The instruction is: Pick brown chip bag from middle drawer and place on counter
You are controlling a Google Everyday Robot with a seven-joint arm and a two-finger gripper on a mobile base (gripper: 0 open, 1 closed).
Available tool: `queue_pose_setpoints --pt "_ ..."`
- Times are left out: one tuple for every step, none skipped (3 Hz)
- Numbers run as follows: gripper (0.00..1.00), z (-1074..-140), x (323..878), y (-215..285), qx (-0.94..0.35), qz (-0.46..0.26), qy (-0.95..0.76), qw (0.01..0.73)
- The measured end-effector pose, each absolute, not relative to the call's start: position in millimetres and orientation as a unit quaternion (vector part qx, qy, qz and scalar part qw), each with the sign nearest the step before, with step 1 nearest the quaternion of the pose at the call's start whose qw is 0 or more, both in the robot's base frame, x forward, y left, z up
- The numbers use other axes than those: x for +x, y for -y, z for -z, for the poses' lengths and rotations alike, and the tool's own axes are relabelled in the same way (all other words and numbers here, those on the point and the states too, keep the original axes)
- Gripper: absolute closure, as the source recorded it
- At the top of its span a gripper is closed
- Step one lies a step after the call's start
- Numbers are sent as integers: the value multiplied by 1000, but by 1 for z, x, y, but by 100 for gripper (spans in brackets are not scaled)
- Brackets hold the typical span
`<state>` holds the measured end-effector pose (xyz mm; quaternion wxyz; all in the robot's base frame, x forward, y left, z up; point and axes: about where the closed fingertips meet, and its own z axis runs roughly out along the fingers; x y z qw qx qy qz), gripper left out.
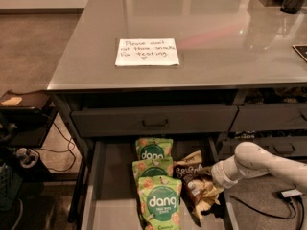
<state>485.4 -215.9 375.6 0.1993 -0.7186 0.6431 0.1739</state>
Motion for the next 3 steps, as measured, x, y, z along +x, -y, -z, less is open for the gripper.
queue_pose_setpoints --pt "89 -384 485 216 -719 -174 -643 199" --pt "100 -389 485 216 -718 -174 -643 200" --pt "100 -429 475 221 -706 -149 -655 226"
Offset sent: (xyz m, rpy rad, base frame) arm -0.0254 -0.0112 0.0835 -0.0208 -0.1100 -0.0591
